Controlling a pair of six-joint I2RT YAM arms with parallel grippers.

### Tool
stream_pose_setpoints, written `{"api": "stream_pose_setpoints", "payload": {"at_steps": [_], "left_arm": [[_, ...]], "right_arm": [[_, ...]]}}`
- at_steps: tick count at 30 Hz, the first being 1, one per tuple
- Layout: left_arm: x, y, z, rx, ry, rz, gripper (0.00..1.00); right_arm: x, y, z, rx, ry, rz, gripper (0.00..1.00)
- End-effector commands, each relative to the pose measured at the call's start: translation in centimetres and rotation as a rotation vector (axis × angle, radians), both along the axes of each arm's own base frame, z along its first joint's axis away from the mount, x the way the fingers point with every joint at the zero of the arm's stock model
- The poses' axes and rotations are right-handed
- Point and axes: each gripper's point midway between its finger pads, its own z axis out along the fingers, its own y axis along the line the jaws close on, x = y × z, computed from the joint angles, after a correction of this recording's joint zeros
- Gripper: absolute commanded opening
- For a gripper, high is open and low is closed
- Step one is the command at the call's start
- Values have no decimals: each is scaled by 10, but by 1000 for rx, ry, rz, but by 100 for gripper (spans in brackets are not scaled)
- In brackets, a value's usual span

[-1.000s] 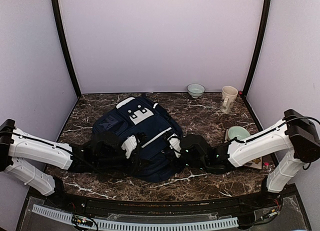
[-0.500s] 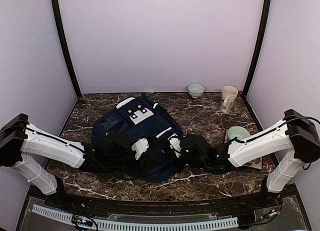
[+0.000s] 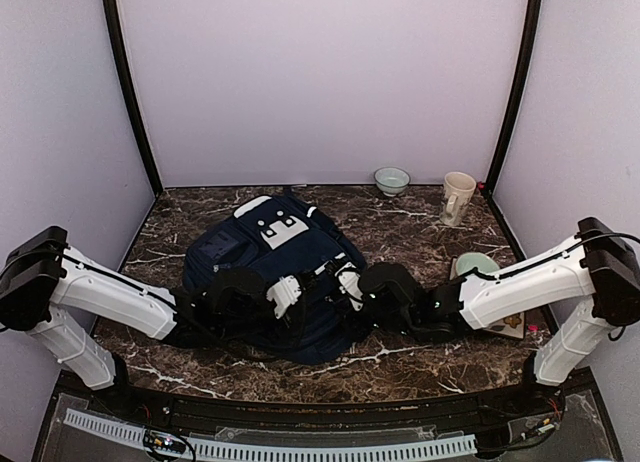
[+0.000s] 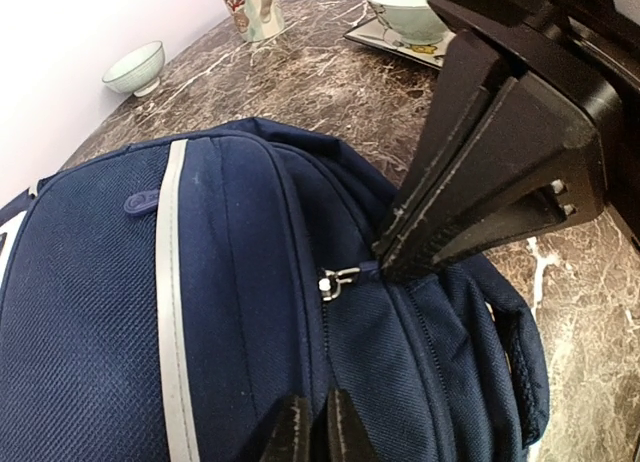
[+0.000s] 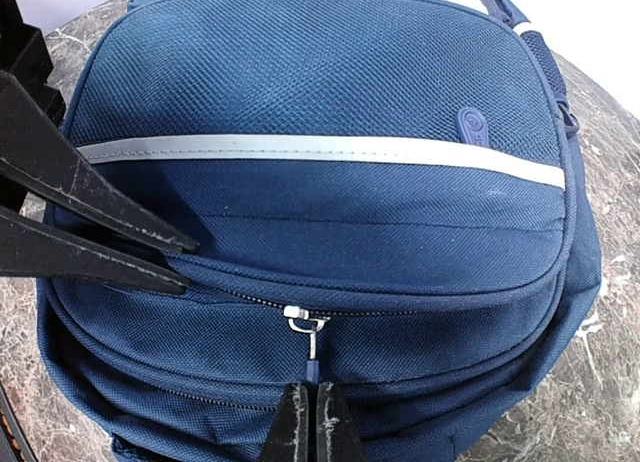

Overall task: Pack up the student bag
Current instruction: Zip the upper front pocket of the student bag.

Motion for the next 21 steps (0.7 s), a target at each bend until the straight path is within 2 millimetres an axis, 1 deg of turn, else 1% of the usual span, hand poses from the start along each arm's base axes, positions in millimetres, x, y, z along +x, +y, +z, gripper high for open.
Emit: {"api": "stream_pose_setpoints", "payload": {"at_steps": [1, 8, 15, 21], "left_arm": [[2, 8, -6, 25, -17, 18, 0], [-2, 15, -4, 12, -16, 20, 0], [-4, 21, -2, 15, -4, 31, 0], [-11, 25, 3, -9, 0, 17, 0]], "right_arm": [[9, -10, 8, -27, -17, -43, 0], [23, -23, 9, -25, -5, -78, 0], [37, -35, -4, -47, 25, -116, 0], [50, -44, -7, -55, 26, -151, 0]]}}
